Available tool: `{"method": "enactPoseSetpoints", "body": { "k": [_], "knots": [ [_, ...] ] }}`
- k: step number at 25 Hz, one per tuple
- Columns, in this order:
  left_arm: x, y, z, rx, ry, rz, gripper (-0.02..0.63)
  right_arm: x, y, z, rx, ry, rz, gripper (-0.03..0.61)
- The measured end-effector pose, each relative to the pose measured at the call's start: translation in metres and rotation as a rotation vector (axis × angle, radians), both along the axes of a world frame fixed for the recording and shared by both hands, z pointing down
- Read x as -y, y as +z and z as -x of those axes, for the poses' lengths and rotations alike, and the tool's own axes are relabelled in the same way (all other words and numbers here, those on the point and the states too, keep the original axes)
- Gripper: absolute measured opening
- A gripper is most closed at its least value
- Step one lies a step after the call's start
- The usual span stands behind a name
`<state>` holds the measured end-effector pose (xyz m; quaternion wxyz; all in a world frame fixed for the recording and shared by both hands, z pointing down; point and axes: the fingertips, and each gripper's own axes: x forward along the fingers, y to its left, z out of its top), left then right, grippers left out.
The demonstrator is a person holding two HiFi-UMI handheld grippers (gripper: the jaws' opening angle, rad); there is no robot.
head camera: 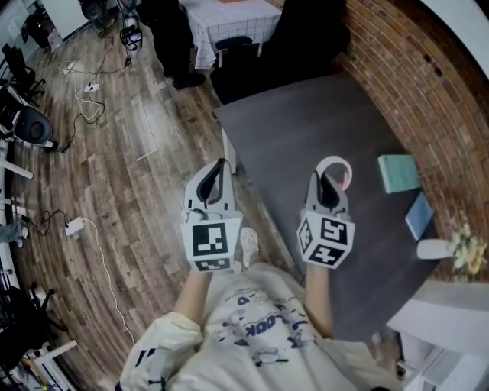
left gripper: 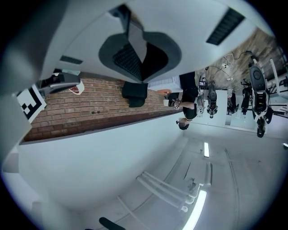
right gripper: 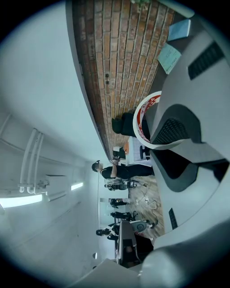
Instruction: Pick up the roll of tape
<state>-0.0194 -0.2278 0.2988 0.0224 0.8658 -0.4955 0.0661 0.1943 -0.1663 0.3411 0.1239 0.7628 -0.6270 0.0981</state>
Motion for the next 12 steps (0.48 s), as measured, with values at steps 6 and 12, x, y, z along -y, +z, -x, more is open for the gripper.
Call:
{"method": "enactPoseSetpoints", "body": {
  "k": [6, 12],
  "knots": [
    [-0.0004, 0.0017, 0.0021, -0.003, -0.001, 0.002, 0.002, -0.0020, 0.0008, 0.0041, -0.003, 0.000, 0.003, 0.037],
    [0.0003, 0.0037, -0.0021, -0.006, 0.006, 0.004, 0.002, -0.0014, 0.0017, 0.0031, -0.009, -0.003, 0.007, 0.037]
  ]
}}
